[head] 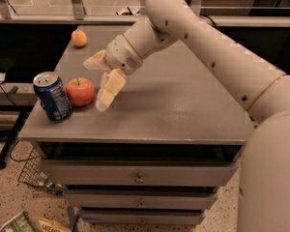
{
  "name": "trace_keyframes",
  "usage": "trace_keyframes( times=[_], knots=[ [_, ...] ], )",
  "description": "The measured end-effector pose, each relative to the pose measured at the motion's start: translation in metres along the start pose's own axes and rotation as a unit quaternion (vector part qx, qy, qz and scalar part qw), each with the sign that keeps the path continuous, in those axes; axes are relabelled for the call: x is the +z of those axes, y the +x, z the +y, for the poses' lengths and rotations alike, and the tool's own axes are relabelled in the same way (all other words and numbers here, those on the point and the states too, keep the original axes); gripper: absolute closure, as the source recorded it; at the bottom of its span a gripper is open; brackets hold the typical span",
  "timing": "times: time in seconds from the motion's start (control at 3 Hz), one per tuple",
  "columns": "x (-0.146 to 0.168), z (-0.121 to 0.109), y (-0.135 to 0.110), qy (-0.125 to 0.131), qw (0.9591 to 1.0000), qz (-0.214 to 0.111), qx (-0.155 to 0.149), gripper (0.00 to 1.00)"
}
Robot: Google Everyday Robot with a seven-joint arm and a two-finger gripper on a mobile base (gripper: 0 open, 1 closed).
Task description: Move apple near pepsi can
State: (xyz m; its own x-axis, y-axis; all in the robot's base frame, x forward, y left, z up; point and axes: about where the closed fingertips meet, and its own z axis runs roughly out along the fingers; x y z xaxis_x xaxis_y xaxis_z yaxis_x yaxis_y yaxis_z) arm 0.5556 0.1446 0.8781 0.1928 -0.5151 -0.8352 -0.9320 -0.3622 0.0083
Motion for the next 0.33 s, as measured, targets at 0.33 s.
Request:
trace_keyframes(
  times=[0.33],
  knots=[
    [-0.0513,0.0447,-0.0015,0.074,0.9965,0.021,0.032,0.0]
  ],
)
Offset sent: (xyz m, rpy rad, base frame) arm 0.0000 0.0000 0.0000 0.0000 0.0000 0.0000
